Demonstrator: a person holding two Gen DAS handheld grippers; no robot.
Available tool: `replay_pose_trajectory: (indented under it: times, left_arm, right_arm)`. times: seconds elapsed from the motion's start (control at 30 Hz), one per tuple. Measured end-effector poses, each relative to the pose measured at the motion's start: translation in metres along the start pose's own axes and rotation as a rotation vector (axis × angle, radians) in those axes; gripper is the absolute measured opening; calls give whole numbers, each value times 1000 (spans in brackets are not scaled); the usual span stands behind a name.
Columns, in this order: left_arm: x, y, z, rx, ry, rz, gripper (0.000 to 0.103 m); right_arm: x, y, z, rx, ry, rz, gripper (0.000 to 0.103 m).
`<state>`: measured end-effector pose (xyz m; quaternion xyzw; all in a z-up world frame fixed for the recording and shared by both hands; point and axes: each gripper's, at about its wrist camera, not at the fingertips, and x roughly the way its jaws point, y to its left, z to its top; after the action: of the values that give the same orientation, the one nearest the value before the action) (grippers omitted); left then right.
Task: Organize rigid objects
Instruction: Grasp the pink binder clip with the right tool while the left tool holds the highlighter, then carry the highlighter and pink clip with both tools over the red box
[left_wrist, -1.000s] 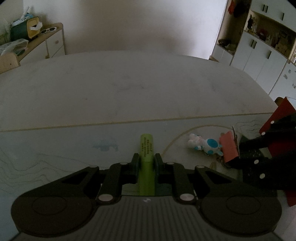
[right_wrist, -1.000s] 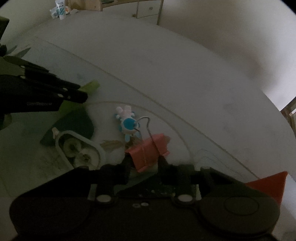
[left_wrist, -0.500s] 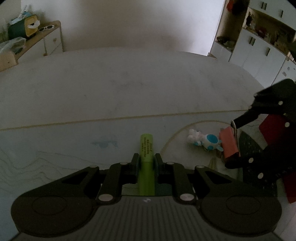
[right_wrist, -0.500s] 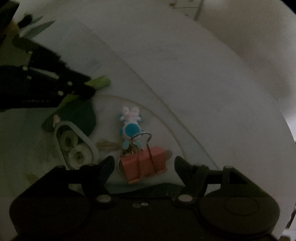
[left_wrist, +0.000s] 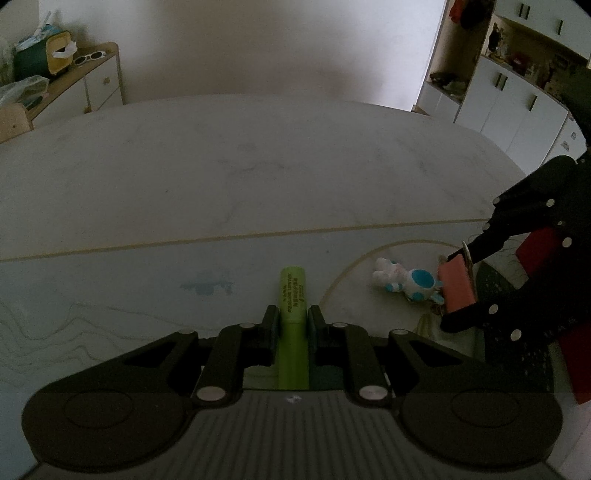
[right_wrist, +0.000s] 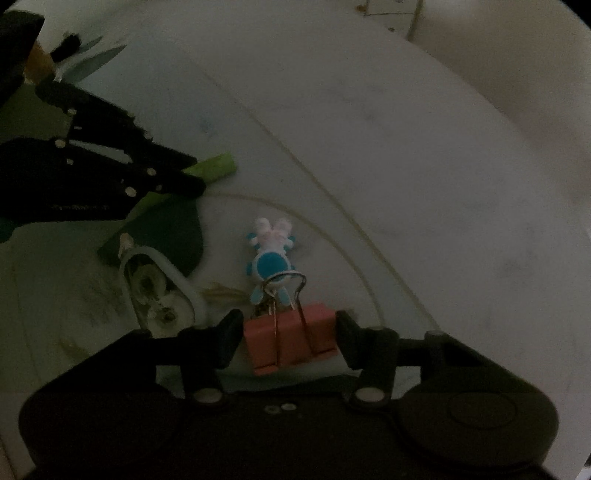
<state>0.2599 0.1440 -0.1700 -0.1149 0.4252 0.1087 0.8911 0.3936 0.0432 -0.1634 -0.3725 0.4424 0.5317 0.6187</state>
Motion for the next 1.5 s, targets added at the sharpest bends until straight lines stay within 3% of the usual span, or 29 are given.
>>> replay_pose_trajectory:
  times: [0.4,0.77,1.23,1.5]
  left_arm:
    - [-11,8,3,-37,-1,-39,16]
    - [-43,1,-1,-31,-36,-84,16]
    - [-98,-36,9,2,-82,-144,16]
    - [-119,-85,20,55,-110,-204,16]
  right_arm:
    - [-44,15,-37,239,-100,-107,52]
    - [-99,19,-78,520,-326,-106,52]
    - [-165,44,-121,619,-415,-229,52]
    - [-191,40,-161,672,-435,-304,52]
